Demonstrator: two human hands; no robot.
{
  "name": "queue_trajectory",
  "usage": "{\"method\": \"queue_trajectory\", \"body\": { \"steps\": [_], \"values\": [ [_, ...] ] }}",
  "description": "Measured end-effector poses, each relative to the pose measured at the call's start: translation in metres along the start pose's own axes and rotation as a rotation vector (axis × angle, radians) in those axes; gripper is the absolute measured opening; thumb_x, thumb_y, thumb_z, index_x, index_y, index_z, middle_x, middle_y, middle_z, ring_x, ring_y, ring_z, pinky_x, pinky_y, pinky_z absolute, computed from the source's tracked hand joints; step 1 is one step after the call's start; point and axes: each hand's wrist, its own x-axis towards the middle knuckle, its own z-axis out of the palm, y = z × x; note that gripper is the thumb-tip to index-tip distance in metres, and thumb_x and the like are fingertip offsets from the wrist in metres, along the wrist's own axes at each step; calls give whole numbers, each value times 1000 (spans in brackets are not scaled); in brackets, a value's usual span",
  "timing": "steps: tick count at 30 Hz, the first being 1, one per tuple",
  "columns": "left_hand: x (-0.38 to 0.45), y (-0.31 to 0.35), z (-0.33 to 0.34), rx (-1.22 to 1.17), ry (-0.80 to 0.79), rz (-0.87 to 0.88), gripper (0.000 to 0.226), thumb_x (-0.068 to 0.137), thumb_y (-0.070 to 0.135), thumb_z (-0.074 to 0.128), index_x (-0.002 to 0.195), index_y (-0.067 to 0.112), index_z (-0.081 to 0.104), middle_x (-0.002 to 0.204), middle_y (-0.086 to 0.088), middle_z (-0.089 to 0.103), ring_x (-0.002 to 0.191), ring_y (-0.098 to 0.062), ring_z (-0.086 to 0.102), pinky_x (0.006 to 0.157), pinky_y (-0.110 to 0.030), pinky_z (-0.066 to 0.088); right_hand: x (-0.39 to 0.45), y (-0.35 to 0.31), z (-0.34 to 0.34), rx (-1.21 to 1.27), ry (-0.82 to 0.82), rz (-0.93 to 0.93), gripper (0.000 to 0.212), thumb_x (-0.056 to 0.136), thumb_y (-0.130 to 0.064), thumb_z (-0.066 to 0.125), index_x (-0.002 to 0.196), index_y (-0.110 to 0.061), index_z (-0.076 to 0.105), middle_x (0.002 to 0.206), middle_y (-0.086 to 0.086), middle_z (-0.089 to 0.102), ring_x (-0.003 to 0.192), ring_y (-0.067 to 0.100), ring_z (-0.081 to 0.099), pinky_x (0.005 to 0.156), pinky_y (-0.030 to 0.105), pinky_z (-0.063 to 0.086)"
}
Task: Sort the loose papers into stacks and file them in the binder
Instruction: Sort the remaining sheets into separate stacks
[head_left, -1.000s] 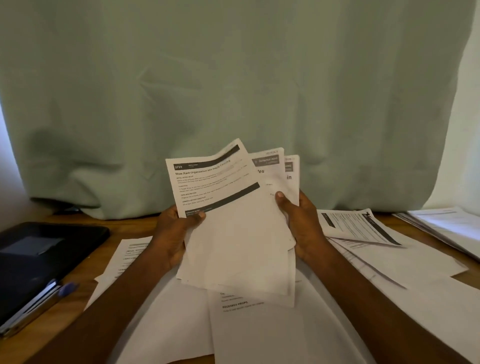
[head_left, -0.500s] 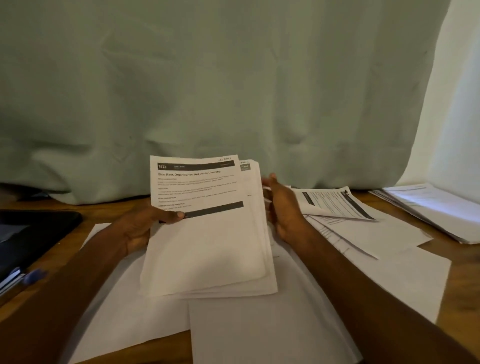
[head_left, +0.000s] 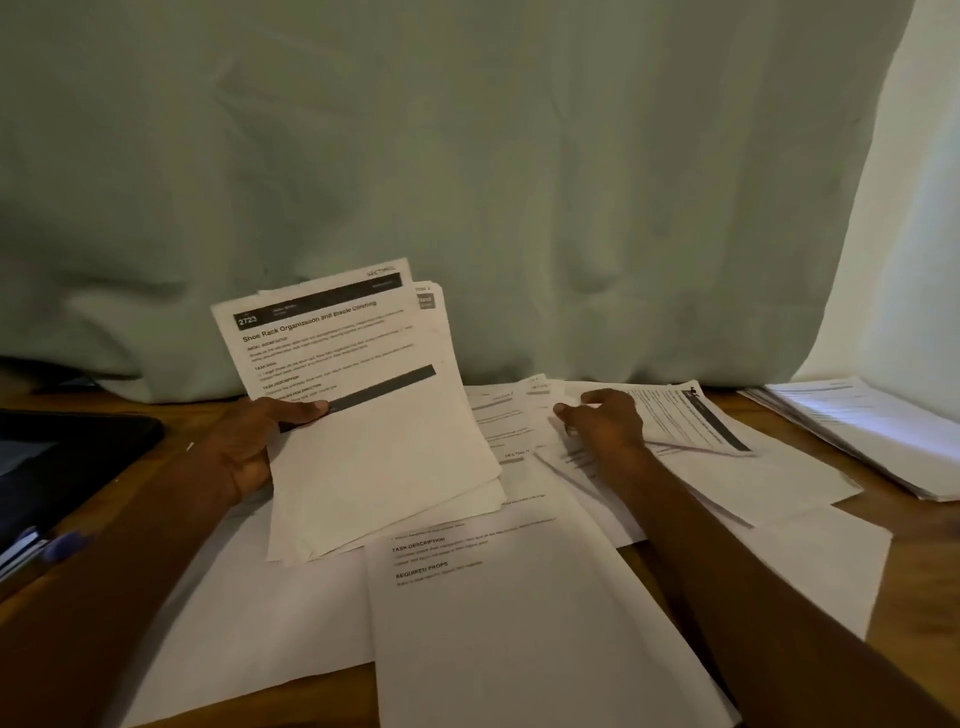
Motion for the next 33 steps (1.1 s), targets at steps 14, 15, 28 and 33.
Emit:
{"method": "queue_trajectory", "body": {
  "steps": [14,15,28,33],
  "values": [
    [3,-1,-11,-24,11,40,55,86,-2,70,138,13,61,134,-11,66,126,-35,59,108,-51,46,-1,-1,31,-206,-12,-18,24,78,-39,84,81,-20,68,90,2,74,94,28,68,101,49,45],
    [4,-2,-10,-28,8,39,53,88,-3,68,137,14,62,134,-11,66,124,-34,60,105,-49,48,1,0,31,-114,-8,-13,21,78,-34,84,75,-19,69,84,1,74,87,27,70,95,49,52],
    [-3,1,2,-75,-24,65,36,92,-6,62,116,21,68,114,0,72,92,-17,69,66,-28,62,3,-9,16,502,125,-66,19,76,-23,79,84,-40,77,85,-4,77,78,23,67,77,43,57],
    [-5,3,4,-107,-20,80,35,93,-5,61,117,20,67,116,-3,70,97,-20,67,74,-33,62,0,-24,12,500,244,-235,7,95,-20,69,100,-23,71,96,-7,72,90,13,68,86,39,59]
  ]
}}
